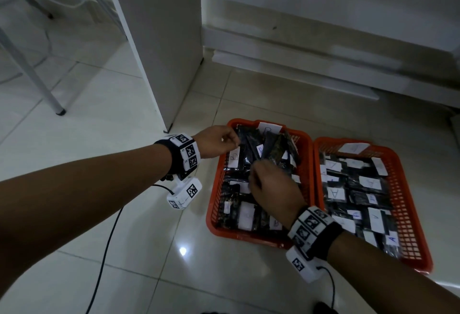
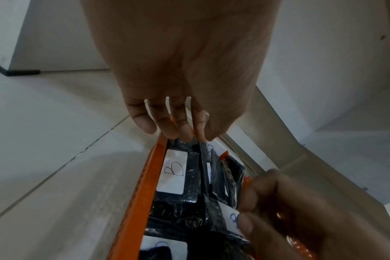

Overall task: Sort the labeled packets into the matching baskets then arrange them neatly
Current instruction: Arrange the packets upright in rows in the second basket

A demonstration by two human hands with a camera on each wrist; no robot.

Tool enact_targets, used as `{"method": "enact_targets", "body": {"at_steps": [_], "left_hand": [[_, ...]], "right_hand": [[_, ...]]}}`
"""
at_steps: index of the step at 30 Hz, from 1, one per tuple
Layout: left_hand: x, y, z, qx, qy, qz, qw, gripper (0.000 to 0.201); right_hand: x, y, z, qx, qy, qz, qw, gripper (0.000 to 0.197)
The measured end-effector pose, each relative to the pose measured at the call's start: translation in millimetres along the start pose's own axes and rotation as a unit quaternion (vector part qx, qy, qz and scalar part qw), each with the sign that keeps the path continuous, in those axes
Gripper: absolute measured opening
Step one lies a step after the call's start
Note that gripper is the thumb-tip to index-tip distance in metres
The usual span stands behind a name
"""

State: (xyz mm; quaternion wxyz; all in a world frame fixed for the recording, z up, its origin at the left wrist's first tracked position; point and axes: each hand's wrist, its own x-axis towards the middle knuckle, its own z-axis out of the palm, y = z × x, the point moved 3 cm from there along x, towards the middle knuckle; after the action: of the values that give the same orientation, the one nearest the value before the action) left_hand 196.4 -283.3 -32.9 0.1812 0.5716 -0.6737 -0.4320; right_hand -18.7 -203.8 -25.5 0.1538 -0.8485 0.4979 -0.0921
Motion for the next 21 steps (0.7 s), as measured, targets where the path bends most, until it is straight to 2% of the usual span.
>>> {"method": "enact_targets", "body": {"at_steps": [2, 3, 6, 9, 11, 13, 14, 16, 18, 20, 21], "left_hand": [[3.5, 0.7, 1.5, 0.011, 0.007, 0.003, 1.0, 0.013], [4.6, 2.7, 2.2, 0.018, 0.012, 0.008, 1.0, 0.012], [8.5, 8.6, 6.2, 0.042, 0.031, 0.028, 0.998, 0.01], [13.1, 13.7, 13.3, 0.067, 0.039, 0.05, 0.996, 0.01], [16.2, 13.9, 18.1, 0.1, 0.05, 0.056, 0.992, 0.014], [18.4, 12.5, 19.5, 0.148, 0.08, 0.044, 0.985, 0.016], [18.8, 11.6, 17.6, 0.168, 0.099, 0.028, 0.98, 0.016], [19.8, 10.6, 9.7, 0.173, 0.131, -0.009, 0.976, 0.016], [21.3, 8.3, -0.1, 0.132, 0.156, -0.045, 0.978, 0.015], [20.7, 4.9, -9.5, 0.091, 0.182, -0.069, 0.977, 0.013], [19.9, 2.4, -13.1, 0.081, 0.191, -0.075, 0.975, 0.013]], "right_hand": [[0.5, 28.4, -12.1, -0.041, 0.053, 0.029, 0.997, 0.016], [0.7, 43.8, -13.5, -0.058, 0.05, 0.06, 0.995, 0.026], [0.6, 76.9, -6.9, -0.071, -0.023, 0.129, 0.989, 0.048], [2.2, 89.3, -1.9, 0.015, -0.049, 0.146, 0.988, 0.055], [6.5, 92.6, -3.1, 0.031, -0.057, 0.141, 0.988, 0.052], [11.0, 94.4, -9.2, 0.068, -0.066, 0.121, 0.988, 0.033], [12.5, 93.4, -15.5, 0.123, -0.073, 0.113, 0.983, 0.022], [13.6, 88.5, -29.3, 0.259, -0.076, 0.11, 0.956, 0.018], [11.9, 78.9, -40.9, 0.352, -0.045, 0.112, 0.928, 0.018], [7.5, 69.7, -41.2, 0.396, -0.037, 0.119, 0.91, 0.014], [3.9, 64.6, -36.3, 0.402, -0.066, 0.125, 0.905, 0.014]]}}
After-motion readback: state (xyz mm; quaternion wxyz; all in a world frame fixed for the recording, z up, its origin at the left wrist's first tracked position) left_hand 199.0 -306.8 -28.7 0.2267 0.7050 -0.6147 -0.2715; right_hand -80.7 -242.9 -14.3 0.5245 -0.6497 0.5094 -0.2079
